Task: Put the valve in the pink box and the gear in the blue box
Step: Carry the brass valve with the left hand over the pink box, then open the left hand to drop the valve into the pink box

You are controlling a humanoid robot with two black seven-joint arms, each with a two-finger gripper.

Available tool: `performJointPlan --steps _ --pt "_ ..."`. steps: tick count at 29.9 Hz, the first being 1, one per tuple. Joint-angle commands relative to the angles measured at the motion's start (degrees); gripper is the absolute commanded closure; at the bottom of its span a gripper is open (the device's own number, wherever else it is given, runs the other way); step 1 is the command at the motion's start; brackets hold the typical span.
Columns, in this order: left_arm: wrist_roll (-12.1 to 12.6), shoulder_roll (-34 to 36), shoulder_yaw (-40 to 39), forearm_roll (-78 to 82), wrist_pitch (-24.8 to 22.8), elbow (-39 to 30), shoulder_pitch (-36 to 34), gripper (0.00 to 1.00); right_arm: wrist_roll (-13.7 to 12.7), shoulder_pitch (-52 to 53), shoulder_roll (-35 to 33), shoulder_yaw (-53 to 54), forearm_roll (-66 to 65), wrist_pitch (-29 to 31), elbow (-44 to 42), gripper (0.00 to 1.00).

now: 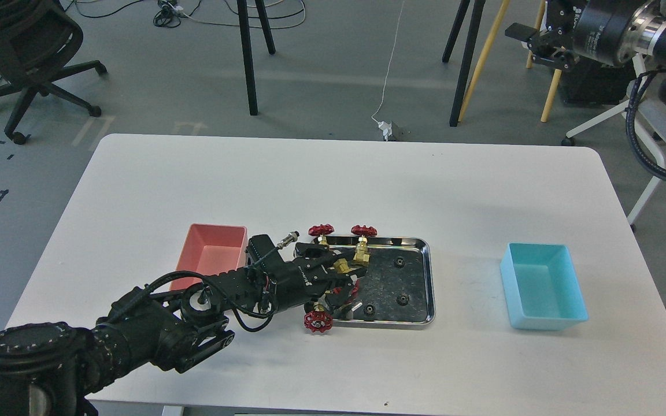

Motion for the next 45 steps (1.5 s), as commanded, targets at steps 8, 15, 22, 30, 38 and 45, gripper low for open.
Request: performJointPlan --steps 8,15,22,30,38,45 --pt "2.18 19.72 -1.66 -8.8 0.0 -18.75 -3.58 0.87 -0.01 -0.11 1.49 -0.08 -0.1 -0.01 -2.38 0.01" --pt "2.89 34.58 -1.57 -8.89 0.0 -22.54 -2.53 0.87 0.08 -0.11 2.28 0.01 -0.89 -0.01 -3.08 0.01" --pt "2.62 39.34 -1.66 -9.06 0.0 -23.33 2.12 0.87 0.17 -0.2 3.33 0.01 -1.06 -0.01 -3.78 0.01" --pt "2.62 38.12 -1.57 -10.56 0.0 -21.67 5.12 0.86 0.17 -0.55 5.35 0.01 -1.15 -0.01 -4.93 0.01" --pt "2.45 36.53 -1.57 -13.01 0.0 -20.43 5.73 0.44 0.17 -0.55 7.29 0.01 -2.12 -0.01 -6.6 0.01" --pt "2.36 34.34 -2.18 -17.75 0.0 -21.22 5.47 0.17 0.43 -0.73 7.29 0.1 -2.12 -0.01 -6.34 0.01"
